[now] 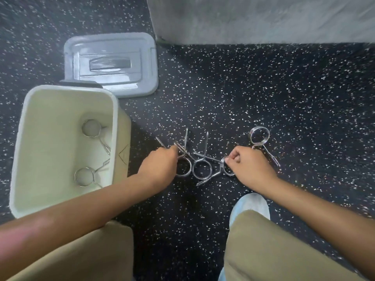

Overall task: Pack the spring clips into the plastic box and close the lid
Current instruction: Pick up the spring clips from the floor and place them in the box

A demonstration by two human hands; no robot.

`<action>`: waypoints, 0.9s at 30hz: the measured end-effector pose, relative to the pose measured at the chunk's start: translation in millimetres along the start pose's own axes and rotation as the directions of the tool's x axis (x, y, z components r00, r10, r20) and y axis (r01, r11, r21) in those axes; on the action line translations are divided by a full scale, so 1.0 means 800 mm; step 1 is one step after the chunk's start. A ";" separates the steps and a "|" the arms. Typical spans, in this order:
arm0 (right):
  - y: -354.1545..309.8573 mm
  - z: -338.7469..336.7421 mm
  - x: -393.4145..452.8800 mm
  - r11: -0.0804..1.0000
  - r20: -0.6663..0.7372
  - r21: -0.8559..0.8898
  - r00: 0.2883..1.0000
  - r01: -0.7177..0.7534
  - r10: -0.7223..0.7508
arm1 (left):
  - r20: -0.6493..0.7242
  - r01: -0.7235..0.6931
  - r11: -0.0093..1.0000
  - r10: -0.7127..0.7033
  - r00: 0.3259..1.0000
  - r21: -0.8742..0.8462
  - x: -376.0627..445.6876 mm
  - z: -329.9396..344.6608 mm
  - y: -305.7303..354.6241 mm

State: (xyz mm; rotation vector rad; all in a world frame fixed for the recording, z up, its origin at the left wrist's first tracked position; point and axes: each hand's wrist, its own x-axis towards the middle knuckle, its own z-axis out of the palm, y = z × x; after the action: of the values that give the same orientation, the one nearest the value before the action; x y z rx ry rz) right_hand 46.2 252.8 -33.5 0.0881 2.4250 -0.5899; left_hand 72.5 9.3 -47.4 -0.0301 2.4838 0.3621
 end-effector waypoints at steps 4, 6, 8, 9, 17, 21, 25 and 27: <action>0.007 0.009 -0.001 0.998 0.014 0.047 0.999 -0.050 0.049 | -0.019 0.027 0.992 -0.029 0.999 -0.125 0.006 0.011 0.000; 0.006 0.014 -0.003 0.999 -0.005 0.030 1.000 -0.022 0.023 | -0.021 0.026 0.990 -0.029 0.999 -0.136 0.008 0.017 0.002; 0.001 0.018 -0.008 0.997 -0.027 -0.033 0.997 0.065 -0.066 | -0.034 0.014 0.997 -0.017 0.999 -0.080 0.011 0.021 0.003; -0.003 0.020 -0.010 0.986 -0.032 -0.092 0.990 0.136 -0.139 | -0.043 0.002 0.999 -0.003 0.999 -0.033 0.014 0.022 0.003; -0.039 0.052 0.003 0.613 0.081 -0.546 0.764 0.571 -0.640 | -0.022 -0.086 0.942 0.099 0.995 0.324 0.020 0.005 0.005; -0.055 0.059 0.020 0.551 0.187 -0.615 0.783 0.564 -0.593 | -0.062 -0.088 0.932 0.117 0.991 0.351 0.008 -0.016 0.002; -0.067 0.068 0.026 0.496 0.293 -0.667 0.808 0.556 -0.512 | -0.097 -0.097 0.940 0.136 0.986 0.327 -0.006 -0.036 -0.002; -0.071 0.067 0.026 0.477 0.307 -0.683 0.810 0.553 -0.500 | -0.126 -0.113 0.948 0.156 0.980 0.297 -0.014 -0.048 -0.005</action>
State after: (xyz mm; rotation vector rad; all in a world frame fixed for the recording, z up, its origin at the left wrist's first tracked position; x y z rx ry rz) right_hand 48.5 177.0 -61.7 -1.0654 2.4068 0.2361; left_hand 59.9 -5.4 -12.2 0.2426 2.6694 0.0494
